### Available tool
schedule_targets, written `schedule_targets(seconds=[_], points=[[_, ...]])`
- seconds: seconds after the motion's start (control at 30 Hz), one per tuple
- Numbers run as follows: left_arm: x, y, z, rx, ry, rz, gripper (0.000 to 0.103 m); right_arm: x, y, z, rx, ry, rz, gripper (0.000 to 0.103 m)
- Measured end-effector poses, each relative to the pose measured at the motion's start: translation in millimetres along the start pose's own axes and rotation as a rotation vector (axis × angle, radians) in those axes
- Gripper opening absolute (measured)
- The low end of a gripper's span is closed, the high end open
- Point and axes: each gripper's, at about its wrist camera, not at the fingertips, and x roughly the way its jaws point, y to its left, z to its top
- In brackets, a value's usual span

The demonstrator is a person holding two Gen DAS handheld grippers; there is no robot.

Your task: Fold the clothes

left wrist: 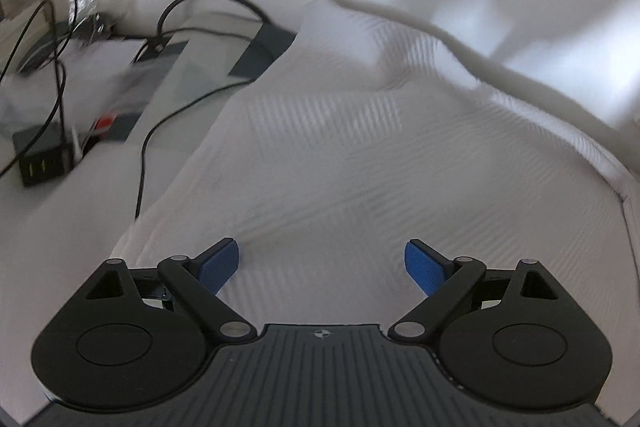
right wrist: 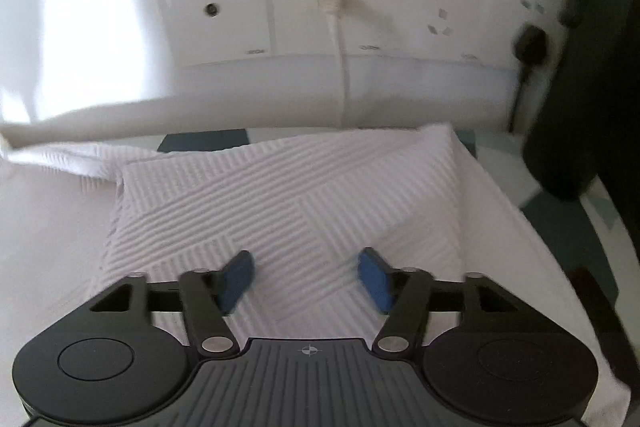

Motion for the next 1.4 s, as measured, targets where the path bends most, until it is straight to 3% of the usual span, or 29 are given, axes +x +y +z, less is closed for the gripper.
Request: schedule_targets(seconds=[0.17, 0.23, 0.3, 0.43, 0.57, 0.63, 0.73, 0.8, 0.9, 1.03, 1.17, 1.27, 1.4], points=[[-11.7, -4.7, -10.1, 0.051, -0.047, 0.001, 0.096, -11.3, 8.6, 9.7, 0.016, -0.021, -0.006, 0.068], [-28.1, -8.9, -12.9, 0.04, -0.07, -0.039, 0.096, -34.7, 14.2, 10.1, -0.031, -0.065, -0.001, 0.089], [-46.0, -14.8, -17.4, 0.041, -0.085, -0.075, 0.096, -66.1, 14.9, 7.5, -0.074, -0.123, -0.026, 0.099], [-79.7, -25.4, -38.6, 0.048, -0.088, -0.146, 0.097, -130.5, -7.4, -2.0, -0.03, -0.165, -0.078, 0.099], [-97.6, -27.4, -63.3, 0.025, -0.055, -0.254, 0.098, -192.7, -35.2, -31.5, 0.015, -0.152, -0.125, 0.095], [-103.4, -32.3, -75.4, 0.03, -0.035, -0.317, 0.098, -220.4, -46.8, -56.3, 0.039, -0.14, -0.145, 0.088], [-112.2, -49.8, -92.1, 0.096, -0.011, -0.417, 0.098, -249.6, -56.9, -98.8, 0.083, -0.113, -0.198, 0.073], [-121.6, -62.7, -100.6, 0.148, -0.01, -0.47, 0.098, -266.6, -59.1, -126.5, 0.124, -0.1, -0.263, 0.068], [-143.5, -75.9, -106.2, 0.195, -0.029, -0.526, 0.098, -301.7, -68.2, -157.9, 0.222, -0.144, -0.389, 0.069], [-178.6, -74.2, -101.1, 0.181, -0.047, -0.597, 0.098, -356.5, -94.1, -190.5, 0.371, -0.218, -0.436, 0.069], [-214.0, -60.2, -91.9, 0.161, -0.074, -0.666, 0.1, -395.5, -119.6, -213.2, 0.433, -0.271, -0.465, 0.074], [-223.6, -57.0, -96.9, 0.154, -0.084, -0.653, 0.102, -404.1, -134.3, -230.6, 0.459, -0.272, -0.436, 0.075], [-203.4, -81.4, -119.5, 0.173, -0.019, -0.643, 0.1, -372.9, -142.2, -251.7, 0.479, -0.207, -0.218, 0.055]])
